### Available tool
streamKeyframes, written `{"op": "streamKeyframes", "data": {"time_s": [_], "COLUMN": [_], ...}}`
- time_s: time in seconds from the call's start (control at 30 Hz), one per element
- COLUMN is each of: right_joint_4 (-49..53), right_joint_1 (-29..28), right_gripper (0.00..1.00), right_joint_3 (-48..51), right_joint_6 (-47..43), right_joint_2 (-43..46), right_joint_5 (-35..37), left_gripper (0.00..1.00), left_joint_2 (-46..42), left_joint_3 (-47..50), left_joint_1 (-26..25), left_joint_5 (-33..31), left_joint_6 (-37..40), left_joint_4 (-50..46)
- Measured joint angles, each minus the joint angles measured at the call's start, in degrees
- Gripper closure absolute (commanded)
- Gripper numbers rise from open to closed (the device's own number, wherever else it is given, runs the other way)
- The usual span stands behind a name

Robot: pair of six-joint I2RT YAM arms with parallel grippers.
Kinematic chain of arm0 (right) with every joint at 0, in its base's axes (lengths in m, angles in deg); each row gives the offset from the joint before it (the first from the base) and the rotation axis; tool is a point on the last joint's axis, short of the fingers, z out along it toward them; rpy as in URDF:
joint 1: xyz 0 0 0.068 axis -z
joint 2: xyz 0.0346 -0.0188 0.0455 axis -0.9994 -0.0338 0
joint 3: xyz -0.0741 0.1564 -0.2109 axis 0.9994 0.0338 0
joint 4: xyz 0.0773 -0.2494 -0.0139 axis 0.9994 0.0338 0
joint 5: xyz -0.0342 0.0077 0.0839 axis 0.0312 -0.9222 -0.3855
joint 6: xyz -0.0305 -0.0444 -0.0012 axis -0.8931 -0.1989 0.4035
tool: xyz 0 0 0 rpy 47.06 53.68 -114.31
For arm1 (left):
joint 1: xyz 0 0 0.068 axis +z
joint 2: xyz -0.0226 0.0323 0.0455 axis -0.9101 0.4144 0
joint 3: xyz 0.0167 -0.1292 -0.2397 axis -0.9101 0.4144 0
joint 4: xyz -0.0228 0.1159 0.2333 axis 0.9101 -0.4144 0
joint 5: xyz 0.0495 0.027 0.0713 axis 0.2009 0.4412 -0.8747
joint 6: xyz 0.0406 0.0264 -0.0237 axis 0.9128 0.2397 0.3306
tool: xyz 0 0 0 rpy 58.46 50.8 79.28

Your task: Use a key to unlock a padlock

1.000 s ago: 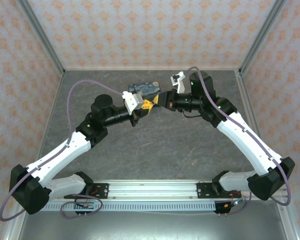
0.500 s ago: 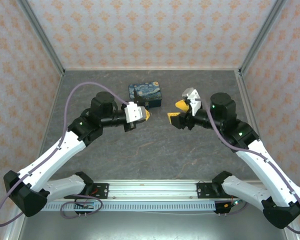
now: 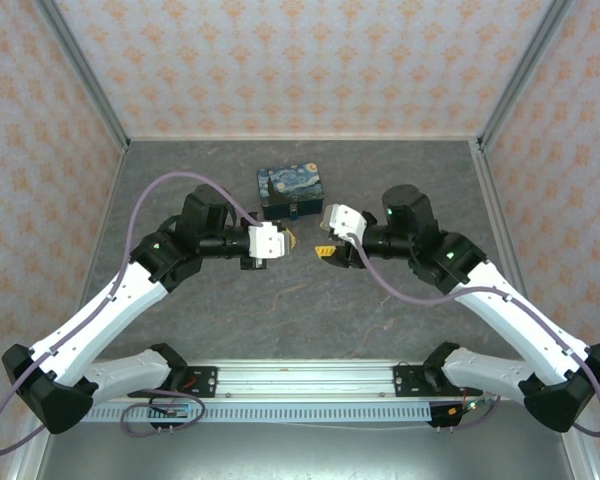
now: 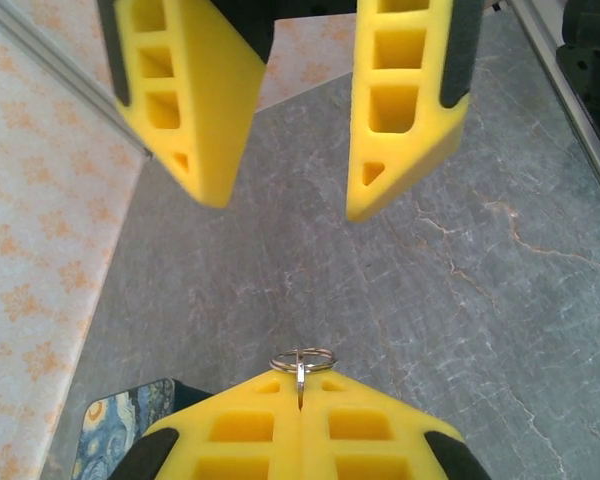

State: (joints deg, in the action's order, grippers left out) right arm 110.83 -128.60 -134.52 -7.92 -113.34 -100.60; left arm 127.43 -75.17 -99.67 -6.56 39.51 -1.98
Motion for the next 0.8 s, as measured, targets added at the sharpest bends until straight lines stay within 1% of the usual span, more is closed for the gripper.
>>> {"op": "streamKeyframes", "data": {"time_s": [0.17,0.33,0.8], "right_joint_4": [-2.62,-3.15,-3.58], "right_joint_1": [-3.02,-4.48,-4.72], "right_gripper": [0.57,0.61,0.73], "right_joint_3": [0.02,0.02,0.02], "right_joint_6": [-2.93,-4.2,-5.07], "right_joint_2": [-0.68,-2.47,-4.24], "right_joint_5": [1.09,1.49,1.4], "left_gripper": [1.0,1.0,1.0], "left_joint_2": [0.17,0.24,1.42], "left_joint_3": [0.0,0.0,0.0], "left_joint_1": [0.0,-0.37,-0.37], "left_joint_5": [0.04,0.09,0.98], "left_joint_6": [0.39,0.39,1.05], "left_joint_4": [-0.11,-0.13,-0.83]}}
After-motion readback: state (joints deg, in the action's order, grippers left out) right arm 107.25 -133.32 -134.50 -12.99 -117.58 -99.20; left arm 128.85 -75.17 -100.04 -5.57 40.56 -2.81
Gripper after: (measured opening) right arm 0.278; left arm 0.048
